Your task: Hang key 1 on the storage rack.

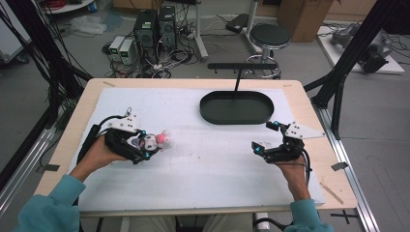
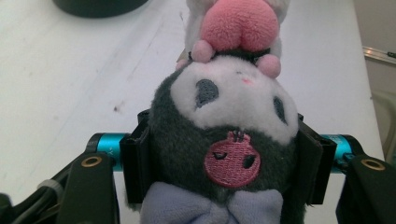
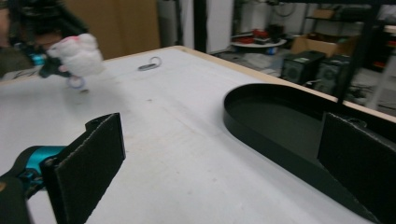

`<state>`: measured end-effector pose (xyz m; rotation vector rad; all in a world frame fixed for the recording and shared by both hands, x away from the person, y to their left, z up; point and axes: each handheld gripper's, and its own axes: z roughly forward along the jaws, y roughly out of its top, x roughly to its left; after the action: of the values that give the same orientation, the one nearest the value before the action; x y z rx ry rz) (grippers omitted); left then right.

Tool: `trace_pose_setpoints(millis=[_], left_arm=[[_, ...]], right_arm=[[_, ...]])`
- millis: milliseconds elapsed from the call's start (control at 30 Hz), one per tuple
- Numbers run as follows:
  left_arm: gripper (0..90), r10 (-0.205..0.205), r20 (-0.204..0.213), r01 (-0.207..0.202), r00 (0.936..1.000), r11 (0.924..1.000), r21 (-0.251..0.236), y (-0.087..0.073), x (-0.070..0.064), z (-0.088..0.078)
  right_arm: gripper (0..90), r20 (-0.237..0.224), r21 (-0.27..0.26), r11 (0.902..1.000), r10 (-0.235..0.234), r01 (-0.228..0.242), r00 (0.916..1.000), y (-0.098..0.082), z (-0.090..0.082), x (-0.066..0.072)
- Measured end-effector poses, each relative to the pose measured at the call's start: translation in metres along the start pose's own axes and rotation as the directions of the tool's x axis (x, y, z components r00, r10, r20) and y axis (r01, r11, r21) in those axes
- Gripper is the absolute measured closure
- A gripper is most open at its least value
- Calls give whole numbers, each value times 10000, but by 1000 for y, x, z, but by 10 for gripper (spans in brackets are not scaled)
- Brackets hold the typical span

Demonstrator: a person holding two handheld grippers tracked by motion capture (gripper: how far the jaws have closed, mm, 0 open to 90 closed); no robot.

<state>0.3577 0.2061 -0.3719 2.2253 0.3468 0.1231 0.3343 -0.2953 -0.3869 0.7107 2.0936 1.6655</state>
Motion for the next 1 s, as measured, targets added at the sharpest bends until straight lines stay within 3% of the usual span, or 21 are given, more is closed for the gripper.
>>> trace_pose_setpoints(millis=[133,300,400,567,800,833,867,900,933,967,1000], left_arm=[[359,102,164,-99,9998,9998,-198,15,0,6],[359,270,278,-261,9992,9992,-314,28,0,14],[359,332,375,-321,9987,9990,-298,35,0,19],[359,362,514,-346,9980,9989,-305,47,-2,29],[359,642,700,-620,9955,9975,-327,67,-5,38],[359,666,696,-638,9954,9971,-417,70,-6,39],[359,695,730,-663,9949,9967,-463,72,-6,40],[359,743,761,-710,9943,9964,-457,75,-6,40],[359,781,761,-750,9940,9963,-424,77,-7,41],[359,835,763,-806,9936,9959,-408,79,-7,41],[359,837,801,-804,9933,9959,-425,81,-7,42]], right_arm=[[7,-714,241,9993,-284,302,9970,16,8,-1],[8,-1513,372,9977,-500,562,9872,36,15,-3],[8,-2090,477,9957,-684,800,9755,45,21,-3],[9,-3066,649,9925,-789,1035,9486,60,36,-1],[8,-3660,661,9887,-1014,1346,9251,78,55,4],[8,-3856,758,9861,-1076,1477,9164,81,62,5],[8,-3856,758,9861,-1076,1477,9164,81,62,5],[8,-3957,845,9838,-1127,1583,9115,82,65,6],[8,-4154,1001,9789,-1217,1783,9015,85,71,9],[8,-4154,1001,9789,-1217,1783,9015,85,71,9],[8,-4366,1128,9756,-1214,1881,8915,88,76,11]])
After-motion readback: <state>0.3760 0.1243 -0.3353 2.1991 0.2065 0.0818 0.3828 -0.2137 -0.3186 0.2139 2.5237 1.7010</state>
